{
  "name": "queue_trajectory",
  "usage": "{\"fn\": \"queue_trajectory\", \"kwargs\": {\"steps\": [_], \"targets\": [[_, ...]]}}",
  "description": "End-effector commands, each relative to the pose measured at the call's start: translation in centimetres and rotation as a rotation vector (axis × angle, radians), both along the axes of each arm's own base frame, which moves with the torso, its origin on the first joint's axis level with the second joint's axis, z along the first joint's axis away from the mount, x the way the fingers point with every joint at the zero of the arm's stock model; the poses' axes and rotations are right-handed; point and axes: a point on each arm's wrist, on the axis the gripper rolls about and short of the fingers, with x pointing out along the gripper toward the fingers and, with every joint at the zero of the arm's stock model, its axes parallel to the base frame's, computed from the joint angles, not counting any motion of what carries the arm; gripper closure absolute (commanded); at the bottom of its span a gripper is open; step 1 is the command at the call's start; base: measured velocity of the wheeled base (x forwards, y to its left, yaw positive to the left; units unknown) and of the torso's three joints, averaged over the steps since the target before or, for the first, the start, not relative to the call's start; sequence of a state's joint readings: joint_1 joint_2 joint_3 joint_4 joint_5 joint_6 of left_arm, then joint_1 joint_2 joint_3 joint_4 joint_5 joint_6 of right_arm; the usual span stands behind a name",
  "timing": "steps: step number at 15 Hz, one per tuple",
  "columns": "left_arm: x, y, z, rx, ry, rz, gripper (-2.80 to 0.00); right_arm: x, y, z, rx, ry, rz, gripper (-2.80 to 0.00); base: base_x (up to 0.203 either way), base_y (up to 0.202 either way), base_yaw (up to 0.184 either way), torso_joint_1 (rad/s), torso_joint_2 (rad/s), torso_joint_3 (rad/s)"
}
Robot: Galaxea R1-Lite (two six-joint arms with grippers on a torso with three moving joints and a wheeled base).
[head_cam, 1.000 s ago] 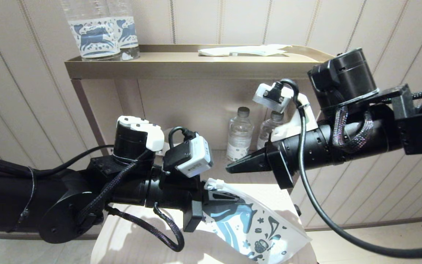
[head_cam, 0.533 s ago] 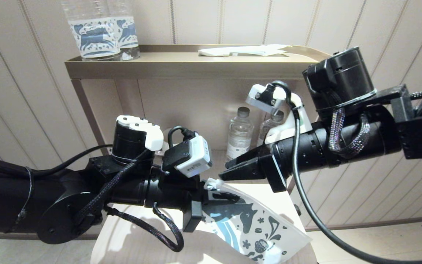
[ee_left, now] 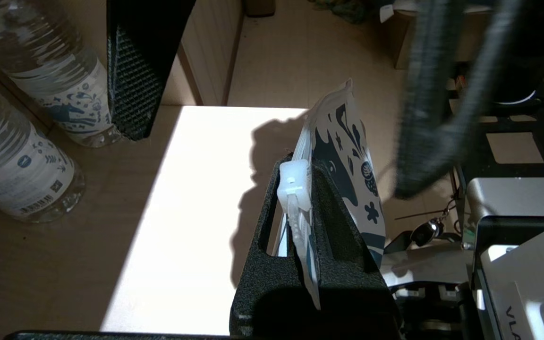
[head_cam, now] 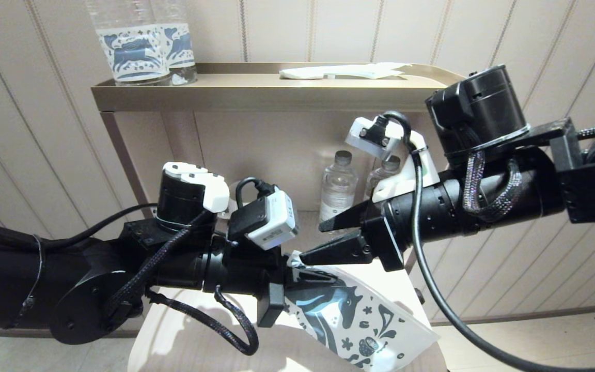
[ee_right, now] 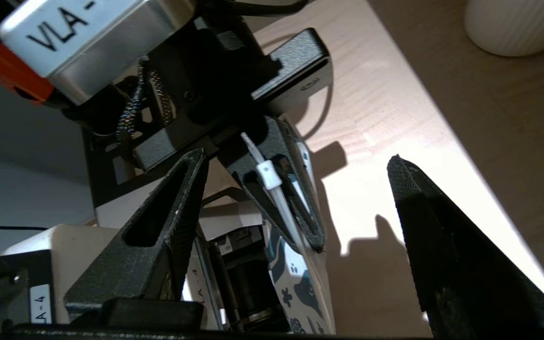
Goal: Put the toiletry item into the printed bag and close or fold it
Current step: Close the strorage bag and place it on the desk
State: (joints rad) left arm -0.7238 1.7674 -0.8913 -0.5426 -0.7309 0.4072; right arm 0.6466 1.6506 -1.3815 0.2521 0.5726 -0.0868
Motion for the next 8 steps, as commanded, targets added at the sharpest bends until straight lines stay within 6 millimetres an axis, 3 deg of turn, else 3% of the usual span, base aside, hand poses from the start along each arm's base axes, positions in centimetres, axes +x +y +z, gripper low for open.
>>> {"fn": "queue_trajectory", "kwargs": {"steps": [1,8], "targets": [[0.0,0.0,0.0,-0.002,0.004,-0.004,0.00,-0.1,0.0,-0.3,0.008,0.018,0.038,-2.80,0.000,0.000,0.000,0.000,0.00,0.000],[0.1,-0.1,-0.4,0.004,0.014,-0.007,0.00,-0.2,0.0,-1.4,-0.005,0.021,0.099,-2.80,0.000,0.000,0.000,0.000,0.00,0.000]]}}
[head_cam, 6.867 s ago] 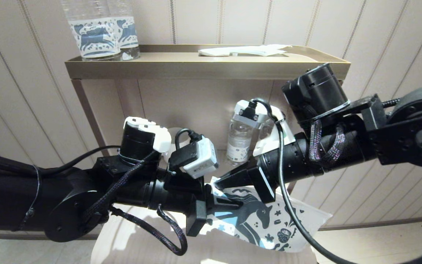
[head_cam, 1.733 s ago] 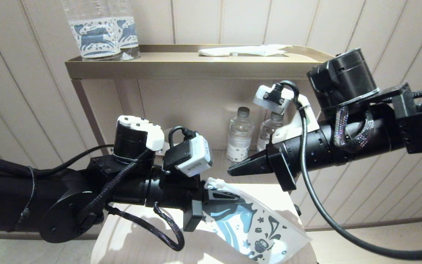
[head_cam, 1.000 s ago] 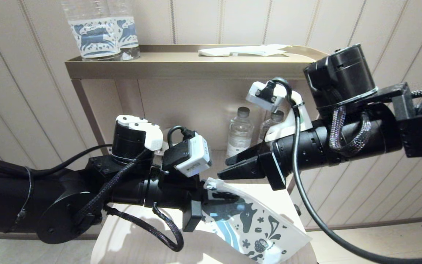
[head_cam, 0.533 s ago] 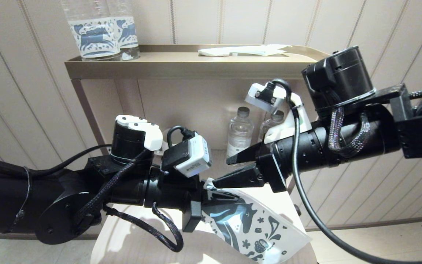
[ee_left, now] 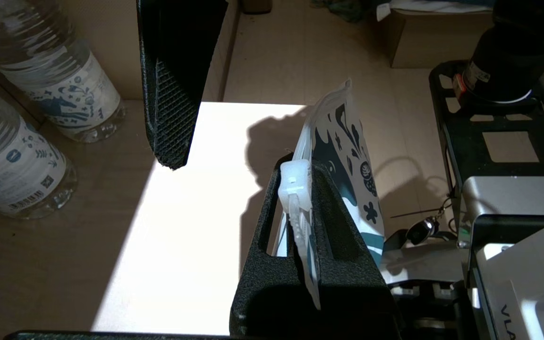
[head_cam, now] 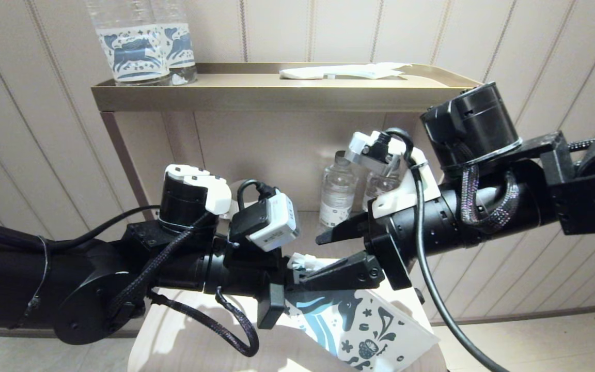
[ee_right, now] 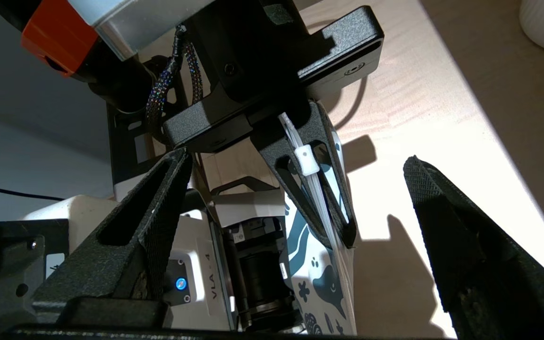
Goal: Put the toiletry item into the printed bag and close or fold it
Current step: Close the strorage bag and place it on the desk
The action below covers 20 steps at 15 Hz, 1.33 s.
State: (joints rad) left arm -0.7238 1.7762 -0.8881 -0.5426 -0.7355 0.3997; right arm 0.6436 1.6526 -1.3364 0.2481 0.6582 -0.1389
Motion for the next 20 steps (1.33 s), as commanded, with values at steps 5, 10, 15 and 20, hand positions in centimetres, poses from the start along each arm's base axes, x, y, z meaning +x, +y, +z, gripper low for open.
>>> {"fn": "queue_trajectory", "kwargs": {"steps": [5,10,15,20], "targets": [[0.1,-0.1,0.0,-0.002,-0.004,-0.004,0.00,0.2,0.3,-0.1,0.003,0.003,0.007,0.00,0.000,0.000,0.000,0.000,0.00,0.000],[0.1,-0.1,0.0,-0.003,-0.004,-0.004,0.00,0.6,0.7,-0.3,0.015,0.004,0.025,0.00,0.000,0.000,0.000,0.000,0.00,0.000],[0.1,-0.1,0.1,-0.004,-0.005,-0.003,0.00,0.4,0.7,-0.8,0.013,0.026,0.046,0.00,0.000,0.000,0.000,0.000,0.00,0.000],[0.0,-0.1,0.1,-0.004,-0.007,-0.003,0.00,0.1,0.4,-1.1,0.003,0.030,0.042,0.00,0.000,0.000,0.000,0.000,0.00,0.000]]}}
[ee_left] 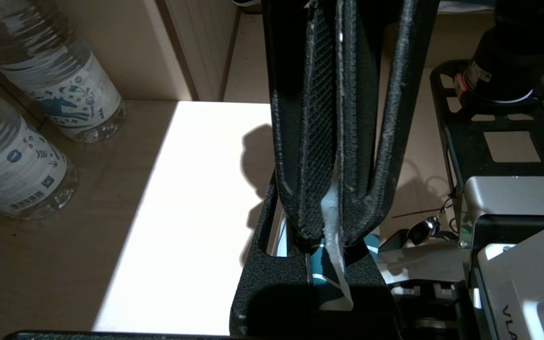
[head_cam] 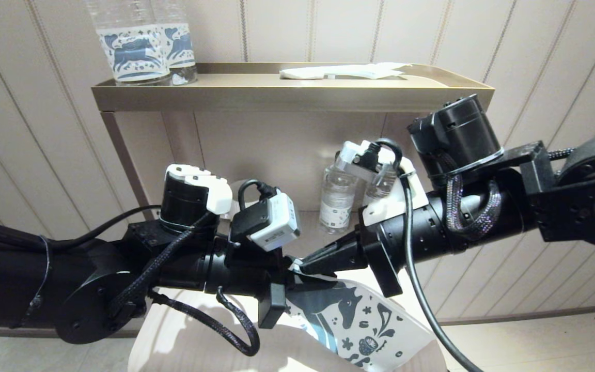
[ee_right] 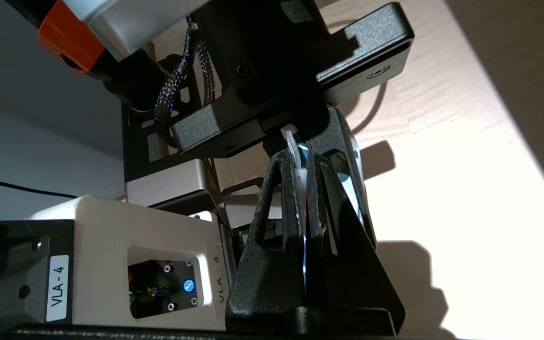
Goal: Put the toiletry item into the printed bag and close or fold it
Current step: Close the strorage bag and place it on the desk
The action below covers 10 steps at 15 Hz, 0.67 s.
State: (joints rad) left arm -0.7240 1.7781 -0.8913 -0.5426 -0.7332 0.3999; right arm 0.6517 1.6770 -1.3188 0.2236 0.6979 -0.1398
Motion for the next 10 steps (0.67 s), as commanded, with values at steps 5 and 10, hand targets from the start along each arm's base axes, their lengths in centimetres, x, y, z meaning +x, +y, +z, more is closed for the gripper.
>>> {"fn": "queue_trajectory", "kwargs": {"steps": [5,10], "targets": [[-0.1,0.0,0.1,-0.004,-0.006,-0.005,0.00,-1.0,-1.3,-0.4,-0.016,-0.002,-0.010,0.00,0.000,0.000,0.000,0.000,0.00,0.000],[-0.1,0.1,0.2,-0.004,-0.008,-0.006,0.00,-0.9,-1.9,-0.7,-0.026,-0.006,-0.023,0.00,0.000,0.000,0.000,0.000,0.00,0.000]]}}
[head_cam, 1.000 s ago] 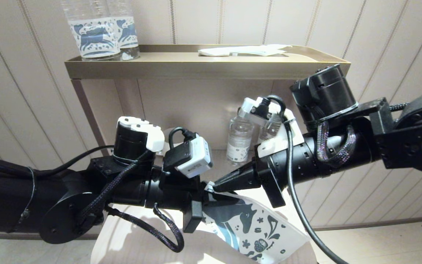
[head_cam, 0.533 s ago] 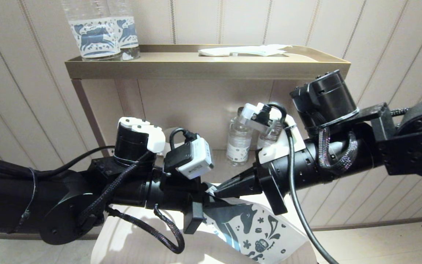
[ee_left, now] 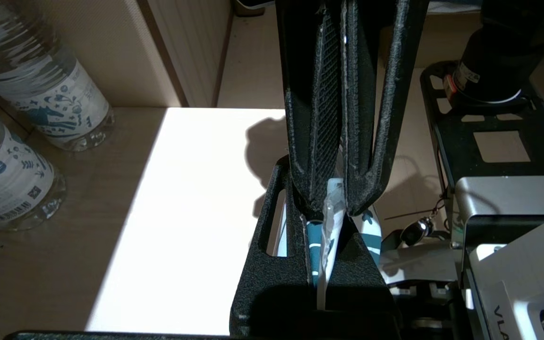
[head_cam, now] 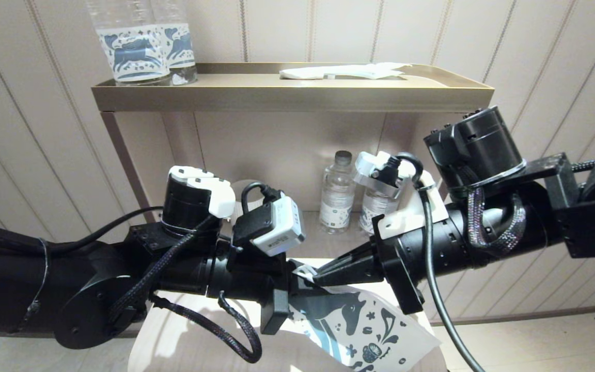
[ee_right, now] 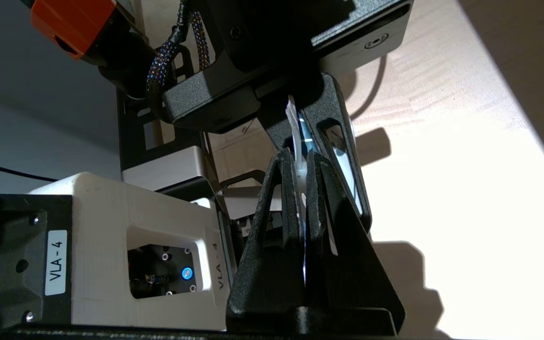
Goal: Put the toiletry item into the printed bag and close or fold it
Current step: Close the strorage bag and place it on the desk
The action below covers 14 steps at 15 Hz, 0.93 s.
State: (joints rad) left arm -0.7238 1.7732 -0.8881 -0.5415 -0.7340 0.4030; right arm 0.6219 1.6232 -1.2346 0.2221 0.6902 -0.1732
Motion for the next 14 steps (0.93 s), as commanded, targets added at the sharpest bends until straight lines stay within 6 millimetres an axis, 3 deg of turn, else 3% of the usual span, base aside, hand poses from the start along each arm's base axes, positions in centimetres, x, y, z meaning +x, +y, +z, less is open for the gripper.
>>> {"fn": "queue_trajectory", "kwargs": {"steps": [1,6,14], "targets": [[-0.1,0.0,0.2,-0.006,-0.007,-0.004,0.00,0.1,-0.3,-0.1,-0.002,-0.003,-0.003,0.00,0.000,0.000,0.000,0.000,0.00,0.000],[-0.1,0.1,0.3,-0.009,-0.010,-0.004,0.00,-0.7,-1.1,-0.4,-0.012,-0.005,-0.004,0.00,0.000,0.000,0.000,0.000,0.00,0.000],[-0.3,0.2,0.4,-0.010,-0.011,-0.004,0.00,-1.5,-4.4,-2.0,-0.048,0.015,-0.077,0.00,0.000,0.000,0.000,0.000,0.00,0.000]]}}
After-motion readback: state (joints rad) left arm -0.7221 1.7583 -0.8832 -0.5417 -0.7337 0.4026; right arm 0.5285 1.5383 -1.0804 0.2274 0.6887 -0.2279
